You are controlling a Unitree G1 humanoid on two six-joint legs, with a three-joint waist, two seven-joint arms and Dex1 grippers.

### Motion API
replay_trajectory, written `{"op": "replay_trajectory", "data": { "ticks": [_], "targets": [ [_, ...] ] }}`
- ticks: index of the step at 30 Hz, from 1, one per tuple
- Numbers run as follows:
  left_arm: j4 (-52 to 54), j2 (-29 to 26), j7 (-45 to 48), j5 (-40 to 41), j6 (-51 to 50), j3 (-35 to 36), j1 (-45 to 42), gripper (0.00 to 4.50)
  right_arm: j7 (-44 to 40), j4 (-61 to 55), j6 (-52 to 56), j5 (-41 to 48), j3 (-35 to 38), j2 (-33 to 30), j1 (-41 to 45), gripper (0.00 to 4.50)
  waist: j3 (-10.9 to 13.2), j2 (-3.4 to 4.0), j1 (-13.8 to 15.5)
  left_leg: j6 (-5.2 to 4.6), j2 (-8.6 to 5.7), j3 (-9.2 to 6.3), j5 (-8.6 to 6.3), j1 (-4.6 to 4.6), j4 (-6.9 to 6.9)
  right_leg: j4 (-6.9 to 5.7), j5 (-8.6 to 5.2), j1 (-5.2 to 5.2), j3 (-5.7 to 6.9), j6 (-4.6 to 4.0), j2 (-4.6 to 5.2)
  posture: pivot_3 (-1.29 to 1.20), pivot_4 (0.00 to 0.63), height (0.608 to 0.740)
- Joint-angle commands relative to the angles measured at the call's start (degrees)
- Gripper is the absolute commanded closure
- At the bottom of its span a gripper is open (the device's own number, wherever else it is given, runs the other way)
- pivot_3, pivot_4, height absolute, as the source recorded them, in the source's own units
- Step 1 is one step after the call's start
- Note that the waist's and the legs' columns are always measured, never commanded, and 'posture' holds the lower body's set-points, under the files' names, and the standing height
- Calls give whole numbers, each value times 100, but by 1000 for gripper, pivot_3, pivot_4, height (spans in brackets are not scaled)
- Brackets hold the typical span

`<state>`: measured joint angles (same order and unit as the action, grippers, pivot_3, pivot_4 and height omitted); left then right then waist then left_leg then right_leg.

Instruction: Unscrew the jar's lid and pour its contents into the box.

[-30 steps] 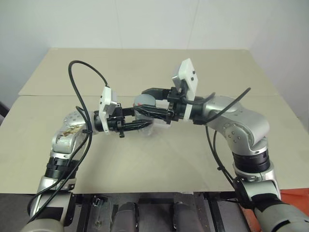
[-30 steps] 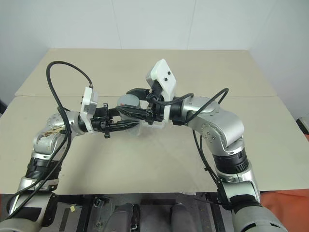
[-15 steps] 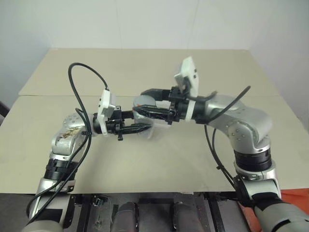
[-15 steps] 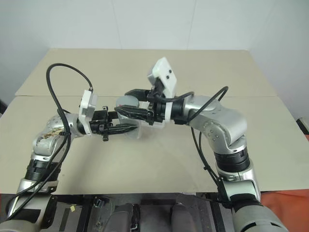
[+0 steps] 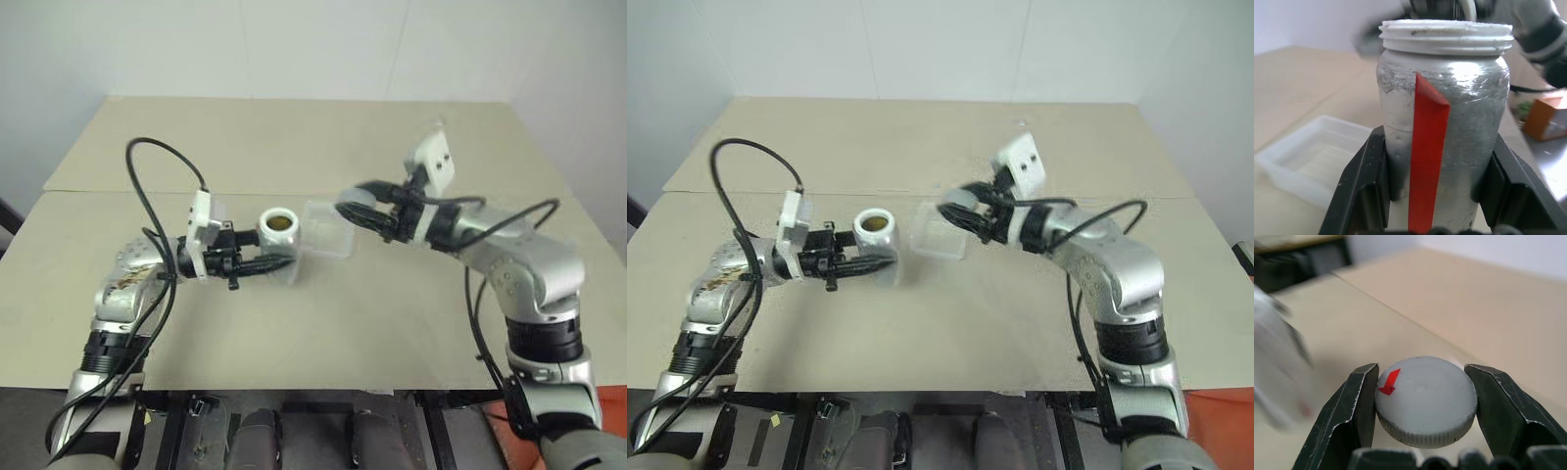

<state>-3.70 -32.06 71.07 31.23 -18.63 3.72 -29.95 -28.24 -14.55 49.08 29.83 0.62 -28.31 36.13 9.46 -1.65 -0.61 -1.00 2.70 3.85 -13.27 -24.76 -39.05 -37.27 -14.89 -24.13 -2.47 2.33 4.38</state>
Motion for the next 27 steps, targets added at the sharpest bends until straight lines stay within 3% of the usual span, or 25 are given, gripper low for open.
{"op": "replay_trajectory", "data": {
  "ticks": [1, 7, 14, 16, 20, 23, 27],
  "targets": [
    [299, 18, -389, 61, 68, 262, 5, 2557, 656, 3, -146, -296, 468, 131, -203, 1738, 0, 0, -20, 0, 0, -2, 0, 0, 1, 0, 0, 1, -1, 0, 0, 0, 150, 740],
    [438, 29, -692, 86, 39, 311, 31, 2557, 1526, 788, -166, -1049, 286, 563, -195, 1738, -1, 1, -41, 3, 1, -1, 2, 4, 1, -7, 0, 1, -5, 0, -2, 0, 150, 740],
    [636, 90, -1097, 95, 21, 338, 132, 2557, 1890, 1810, -814, -1800, 16, 945, -203, 1738, 0, 1, -36, 4, -1, 2, 2, 3, 3, -2, 0, 1, -5, 0, 0, 0, 150, 740],
    [672, 83, -1143, 97, 23, 326, 168, 2557, 1882, 1908, -898, -1885, -1, 989, -234, 1019, 0, 1, -32, 5, -1, 2, 3, 3, 3, -3, 0, 2, -5, 0, 0, 0, 150, 740],
    [710, 52, -1239, 94, 27, 350, 225, 2557, 1756, 1803, -874, -1932, 11, 967, -310, 37, -1, 1, -32, 5, 0, 1, 3, 3, 3, -3, 0, 2, -5, 0, 0, 0, 150, 740],
    [670, 47, -1304, 57, 86, 369, 218, 2557, 1510, 1504, -637, -1887, -20, 761, -385, 37, -1, 1, -31, 5, 0, 0, 3, 4, 3, -3, 0, 2, -5, 0, -1, 0, 150, 740],
    [276, 133, -1664, -346, 409, 287, -198, 2557, 153, 138, 142, -1211, -23, -347, -467, 37, 2, 5, 28, 5, -3, -1, 3, 0, 1, 0, 0, 2, -2, 0, 2, 0, 150, 740]
  ]
}}
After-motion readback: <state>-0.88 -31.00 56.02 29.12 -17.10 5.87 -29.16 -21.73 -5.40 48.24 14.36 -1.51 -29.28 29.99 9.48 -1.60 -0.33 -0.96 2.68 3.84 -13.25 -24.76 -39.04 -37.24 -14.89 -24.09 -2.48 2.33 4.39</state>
